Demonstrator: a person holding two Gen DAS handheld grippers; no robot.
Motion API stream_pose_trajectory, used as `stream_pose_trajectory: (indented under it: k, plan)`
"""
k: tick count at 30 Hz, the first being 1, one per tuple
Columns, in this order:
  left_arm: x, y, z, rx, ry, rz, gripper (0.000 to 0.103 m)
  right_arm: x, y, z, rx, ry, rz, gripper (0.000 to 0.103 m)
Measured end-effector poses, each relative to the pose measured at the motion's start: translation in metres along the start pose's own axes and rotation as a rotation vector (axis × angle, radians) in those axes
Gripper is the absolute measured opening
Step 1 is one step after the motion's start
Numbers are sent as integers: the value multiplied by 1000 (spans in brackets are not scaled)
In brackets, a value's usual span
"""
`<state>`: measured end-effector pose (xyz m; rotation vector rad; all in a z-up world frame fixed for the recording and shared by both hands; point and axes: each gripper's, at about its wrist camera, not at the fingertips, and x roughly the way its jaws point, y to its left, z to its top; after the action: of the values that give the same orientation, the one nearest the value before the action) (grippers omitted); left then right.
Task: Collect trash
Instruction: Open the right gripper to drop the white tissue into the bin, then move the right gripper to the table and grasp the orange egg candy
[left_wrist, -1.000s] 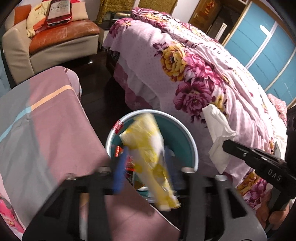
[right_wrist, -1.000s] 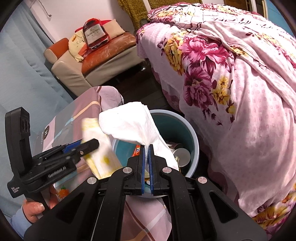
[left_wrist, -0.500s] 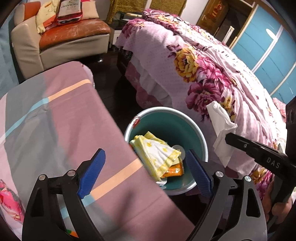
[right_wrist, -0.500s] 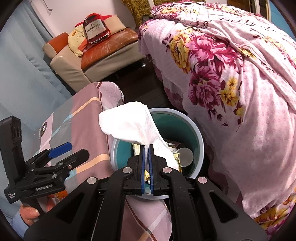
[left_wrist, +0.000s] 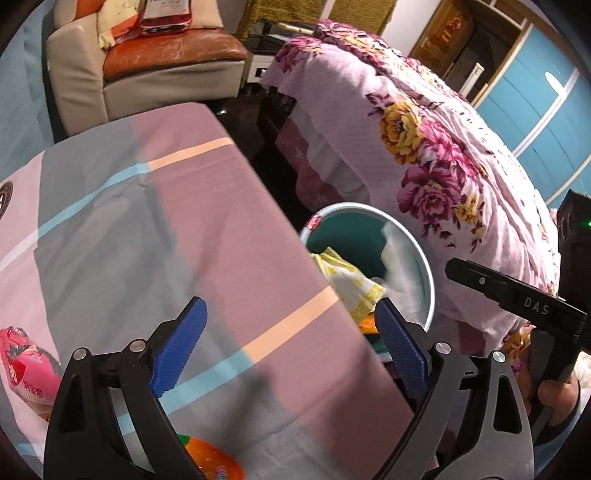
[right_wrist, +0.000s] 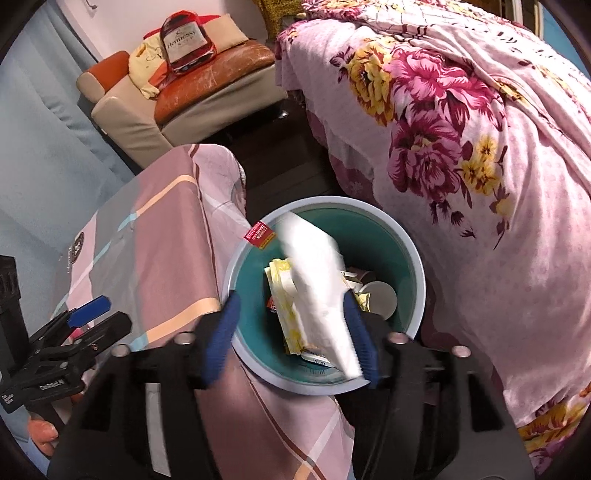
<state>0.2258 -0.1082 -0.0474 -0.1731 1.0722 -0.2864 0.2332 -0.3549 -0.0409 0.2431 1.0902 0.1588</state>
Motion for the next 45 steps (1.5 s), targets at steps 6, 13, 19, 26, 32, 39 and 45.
stream_pose_trajectory:
  k: [6, 13, 19, 26, 32, 39, 45]
  plan:
    - [-4, 19, -10, -42, 10, -2, 94, 5, 8, -8, -12, 35, -83, 83]
    - [-18, 37, -21, -73, 2, -5, 94, 6, 20, -19, -23, 77, -132, 85]
    - [-39, 58, -32, -105, -26, 3, 95, 1, 39, -30, 2, 116, -69, 86]
    - [-64, 90, -52, -154, -49, 24, 96, -3, 80, -47, -65, 133, -55, 86]
    - [-84, 120, -69, -207, -72, 35, 96, -5, 122, -61, -153, 146, -41, 86]
    - [-100, 156, -89, -269, -88, 62, 96, 2, 169, -81, -233, 195, 3, 86]
    - [-109, 196, -109, -361, -89, 84, 96, 23, 211, -106, -349, 242, 7, 86]
